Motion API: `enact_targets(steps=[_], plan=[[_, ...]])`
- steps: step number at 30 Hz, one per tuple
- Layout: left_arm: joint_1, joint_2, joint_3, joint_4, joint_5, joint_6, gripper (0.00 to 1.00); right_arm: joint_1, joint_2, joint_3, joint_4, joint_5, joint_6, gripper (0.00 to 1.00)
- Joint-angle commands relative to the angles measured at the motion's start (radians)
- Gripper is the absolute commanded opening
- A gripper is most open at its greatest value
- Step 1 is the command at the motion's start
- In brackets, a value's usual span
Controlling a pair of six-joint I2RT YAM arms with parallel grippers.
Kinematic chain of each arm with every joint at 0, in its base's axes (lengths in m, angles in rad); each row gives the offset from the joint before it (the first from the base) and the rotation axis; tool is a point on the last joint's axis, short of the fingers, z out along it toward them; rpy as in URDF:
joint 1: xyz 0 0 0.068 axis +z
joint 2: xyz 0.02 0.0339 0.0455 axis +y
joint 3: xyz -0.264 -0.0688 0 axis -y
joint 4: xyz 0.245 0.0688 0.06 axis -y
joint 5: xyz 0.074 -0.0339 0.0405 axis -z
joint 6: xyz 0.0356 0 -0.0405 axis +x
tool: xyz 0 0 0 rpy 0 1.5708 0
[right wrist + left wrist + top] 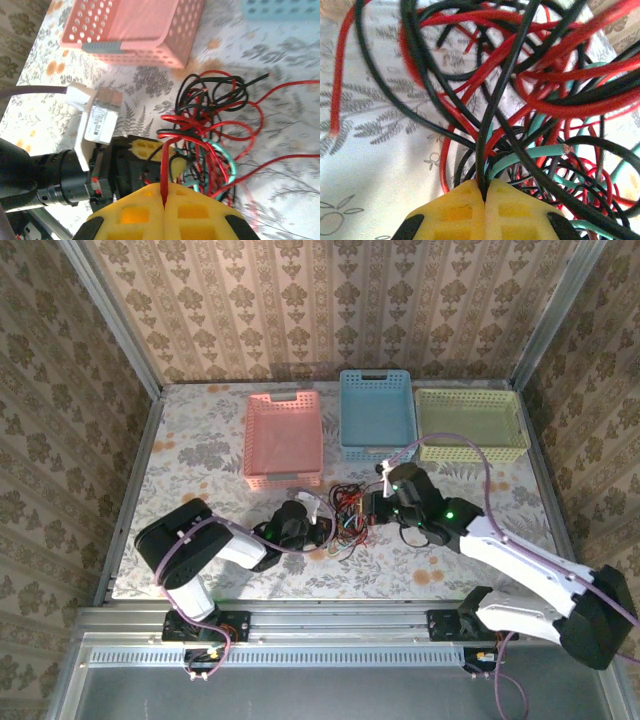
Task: Untangle the cables
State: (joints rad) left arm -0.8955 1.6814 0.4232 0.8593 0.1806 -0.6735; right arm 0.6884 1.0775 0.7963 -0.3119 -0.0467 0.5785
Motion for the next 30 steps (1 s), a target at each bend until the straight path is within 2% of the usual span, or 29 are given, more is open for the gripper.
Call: enact_targets(steps=[1,10,16,21,30], plan=[[0.009,-0.050,-0.024,-0.077,-0.078,0.018,0.00,-0.020,-0.109,0.101,-0.083,0.121,-0.060,0.00],[0.071,-0.186,-0.057,-0.252,-0.142,0.055,0.00,-0.125,-0.292,0.262,-0.162,0.218,-0.147,0.00],[0.125,-0.335,-0.054,-0.435,-0.186,0.085,0.00,-0.178,-0.327,0.343,-0.187,0.301,-0.194,0.00],[0.155,-0.460,-0.053,-0.594,-0.240,0.115,0.00,-0.235,-0.362,0.363,-0.139,0.346,-0.183,0.00],[0.210,-0.538,-0.086,-0.707,-0.281,0.096,0.00,-0.282,-0.255,0.558,-0.052,0.331,-0.211,0.00]])
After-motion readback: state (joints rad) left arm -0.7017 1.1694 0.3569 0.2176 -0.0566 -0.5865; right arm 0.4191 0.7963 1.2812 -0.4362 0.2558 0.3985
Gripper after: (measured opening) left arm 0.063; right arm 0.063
